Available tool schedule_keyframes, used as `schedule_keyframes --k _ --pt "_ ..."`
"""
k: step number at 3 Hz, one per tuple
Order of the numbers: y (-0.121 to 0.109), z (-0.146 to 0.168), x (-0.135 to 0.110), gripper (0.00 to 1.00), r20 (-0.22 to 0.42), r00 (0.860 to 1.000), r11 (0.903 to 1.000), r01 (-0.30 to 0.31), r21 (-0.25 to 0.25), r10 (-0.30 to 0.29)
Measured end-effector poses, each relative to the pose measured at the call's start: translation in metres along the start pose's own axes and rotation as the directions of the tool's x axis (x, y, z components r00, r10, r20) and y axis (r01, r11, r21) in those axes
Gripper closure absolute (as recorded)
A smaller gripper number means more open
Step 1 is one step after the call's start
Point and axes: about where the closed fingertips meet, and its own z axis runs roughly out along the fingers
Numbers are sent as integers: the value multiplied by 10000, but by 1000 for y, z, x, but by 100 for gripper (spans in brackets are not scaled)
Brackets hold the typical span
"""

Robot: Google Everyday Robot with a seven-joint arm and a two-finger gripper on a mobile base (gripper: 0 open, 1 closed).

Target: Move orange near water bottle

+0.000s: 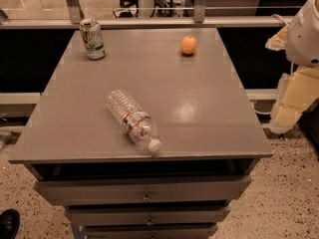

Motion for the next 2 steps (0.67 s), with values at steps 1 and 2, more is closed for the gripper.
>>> schedule_keyframes --k 1,2 --pt "0 0 0 0 11 10000 10000 0 30 0" --pt "-32 16 4 0 734 9963 9978 -479 450 445"
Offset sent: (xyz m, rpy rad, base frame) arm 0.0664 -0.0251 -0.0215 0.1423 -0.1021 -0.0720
